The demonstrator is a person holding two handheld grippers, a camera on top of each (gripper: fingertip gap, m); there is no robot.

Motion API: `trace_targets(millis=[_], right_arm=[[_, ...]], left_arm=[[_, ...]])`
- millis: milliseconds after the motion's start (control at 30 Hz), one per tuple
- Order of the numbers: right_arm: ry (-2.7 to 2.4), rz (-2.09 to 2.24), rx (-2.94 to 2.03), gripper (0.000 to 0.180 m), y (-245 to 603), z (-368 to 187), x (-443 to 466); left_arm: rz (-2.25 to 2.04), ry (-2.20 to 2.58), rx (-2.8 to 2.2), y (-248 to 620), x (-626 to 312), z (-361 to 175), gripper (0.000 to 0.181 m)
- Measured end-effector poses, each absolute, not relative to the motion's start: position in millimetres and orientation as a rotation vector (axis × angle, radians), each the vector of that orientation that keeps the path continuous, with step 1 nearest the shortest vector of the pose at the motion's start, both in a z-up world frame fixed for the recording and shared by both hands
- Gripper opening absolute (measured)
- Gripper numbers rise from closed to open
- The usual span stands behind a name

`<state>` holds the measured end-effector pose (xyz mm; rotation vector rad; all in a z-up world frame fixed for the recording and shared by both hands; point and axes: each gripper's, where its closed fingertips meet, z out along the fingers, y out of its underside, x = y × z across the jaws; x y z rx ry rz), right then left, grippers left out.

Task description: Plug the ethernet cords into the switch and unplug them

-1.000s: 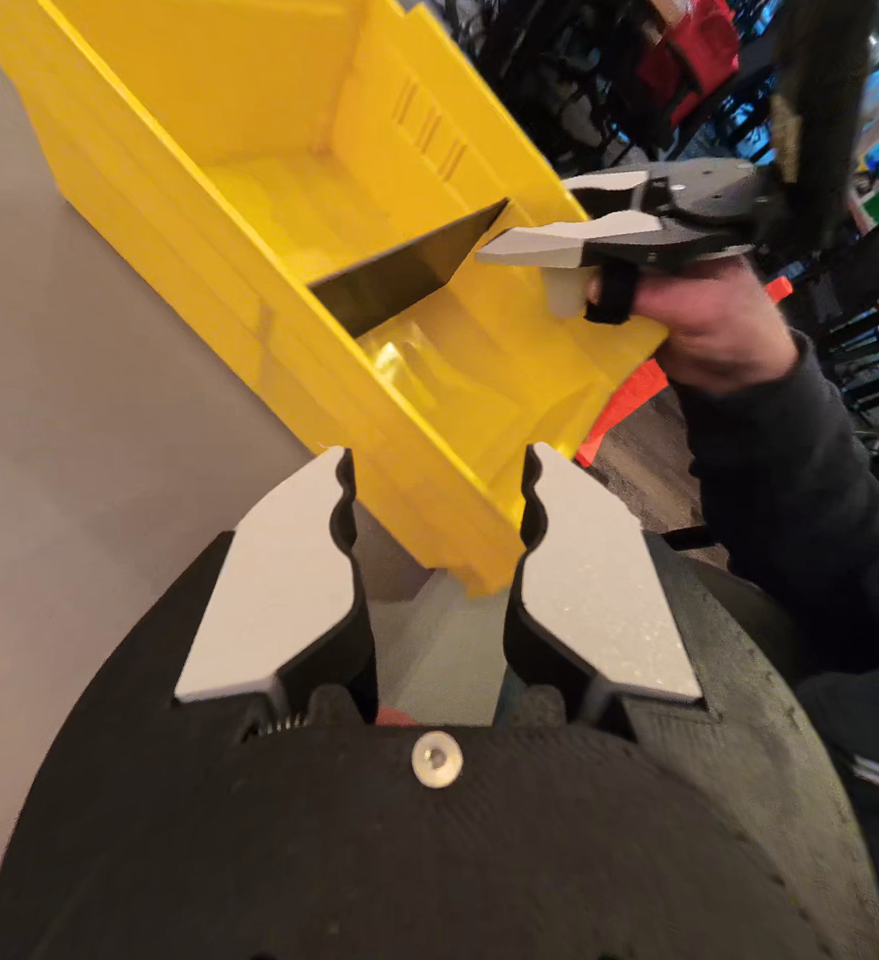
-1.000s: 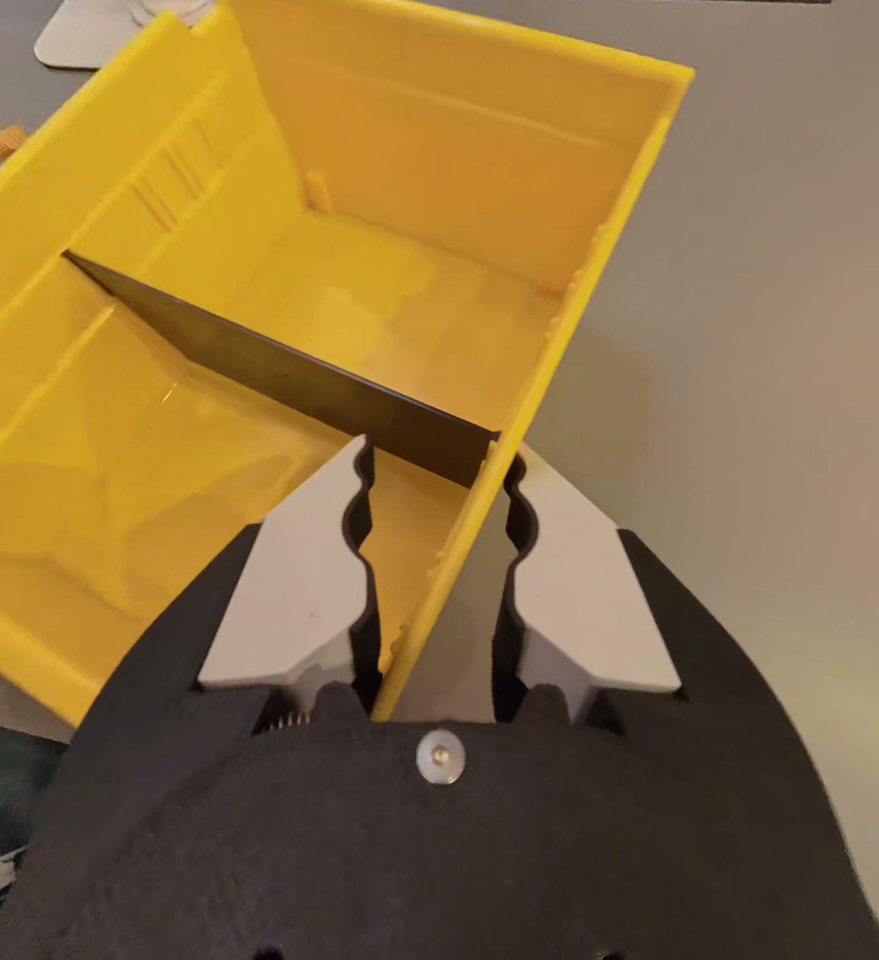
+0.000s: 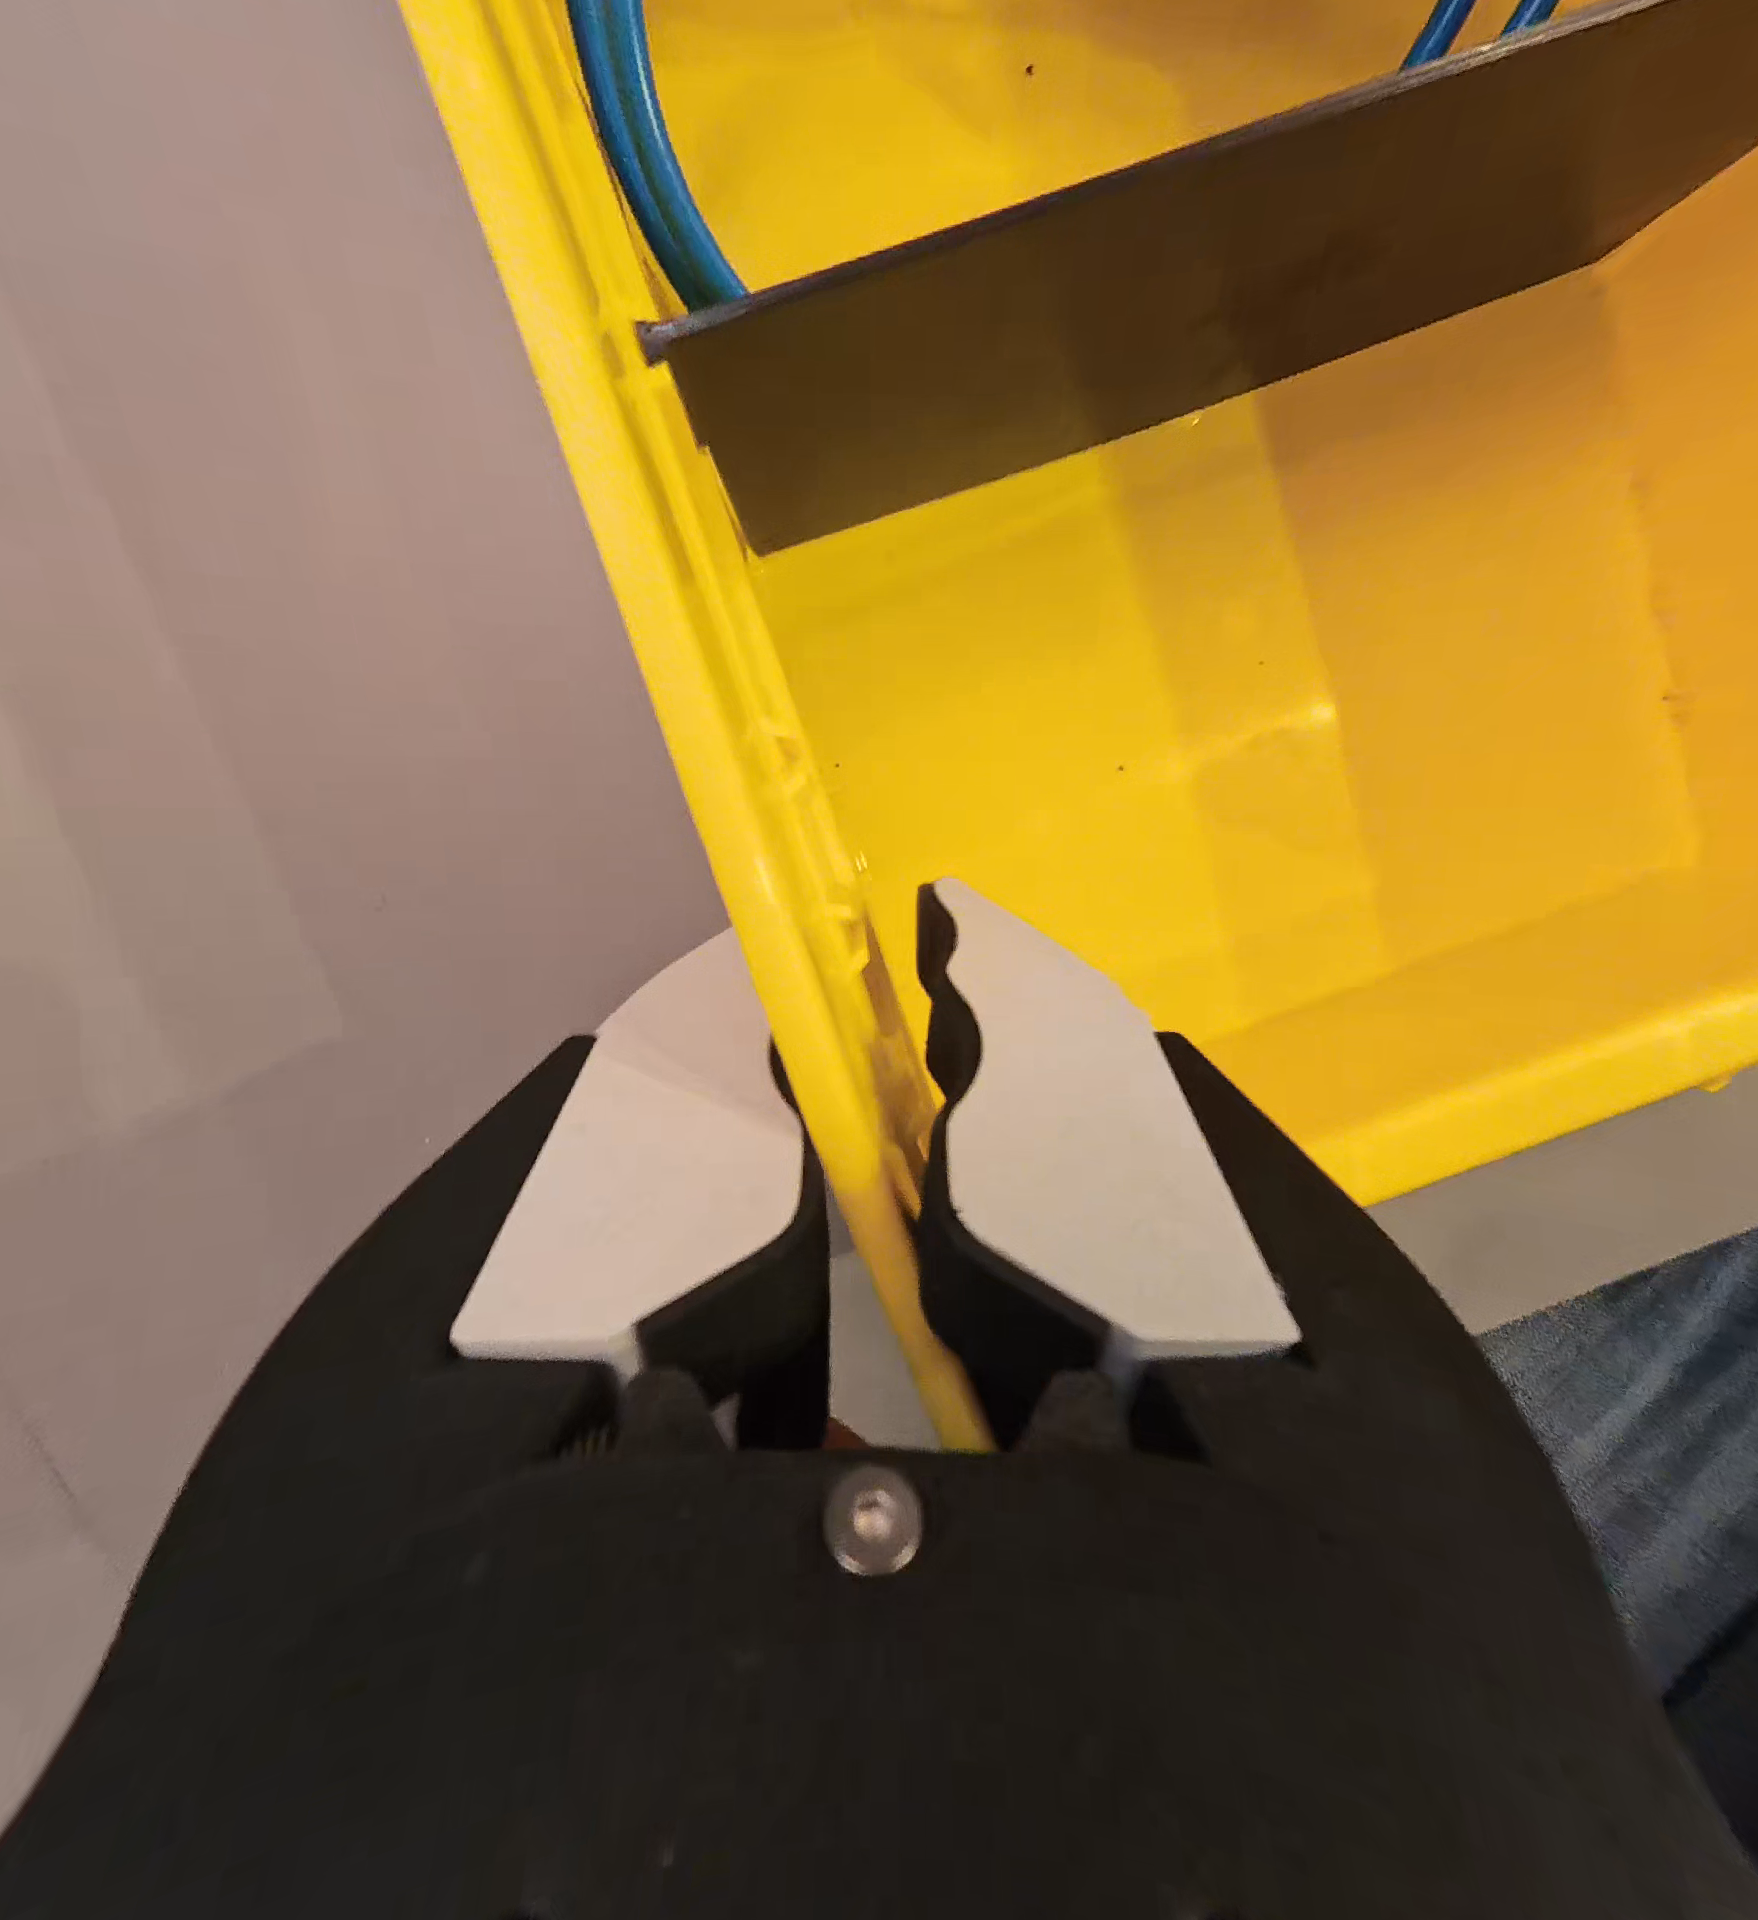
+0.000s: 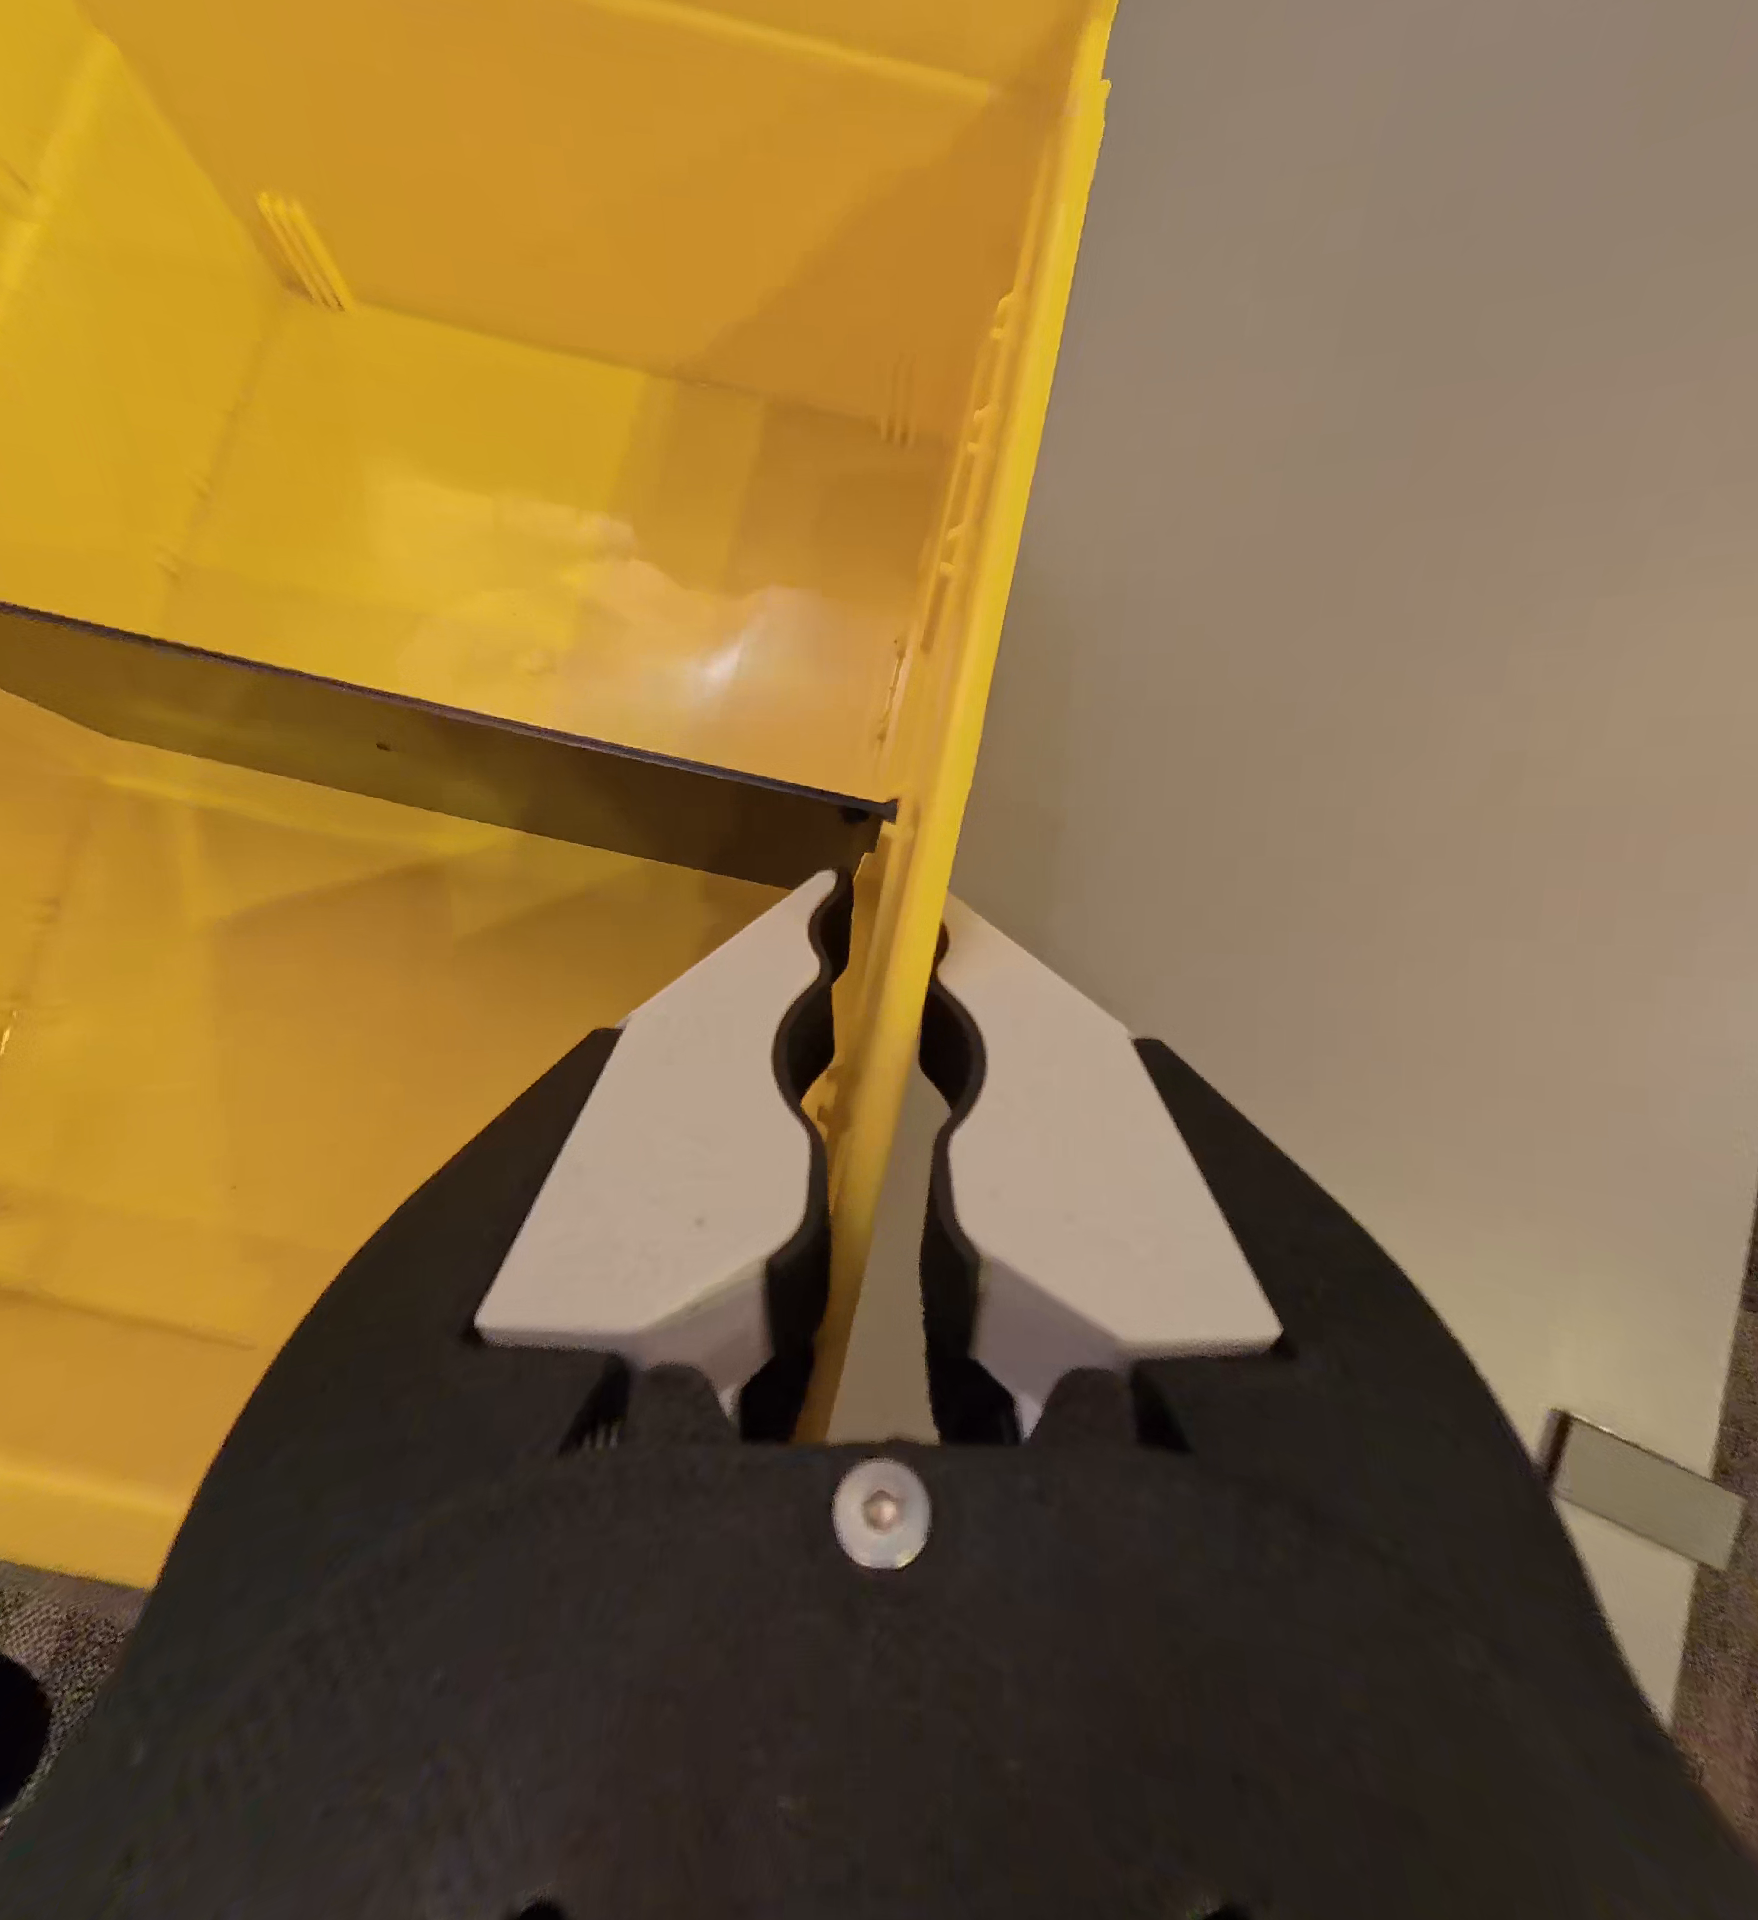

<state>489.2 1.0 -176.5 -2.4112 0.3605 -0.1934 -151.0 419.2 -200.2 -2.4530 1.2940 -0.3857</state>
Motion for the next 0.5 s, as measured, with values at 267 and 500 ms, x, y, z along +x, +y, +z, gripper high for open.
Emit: trace_targets(millis=[267,500], right_arm=[[0.298,-0.254,-2.539,0.013,-9.7,-187.0,514.9],[0.296,-0.220,-2.548,0.010,-12.0,-187.8,523.3]], left_arm=[[-0.352,1.222,-2.482,422.9,-200.2,-200.7,0.014],[-0.352,1.248,-2.462,428.0,-242.9,-201.0,0.015]])
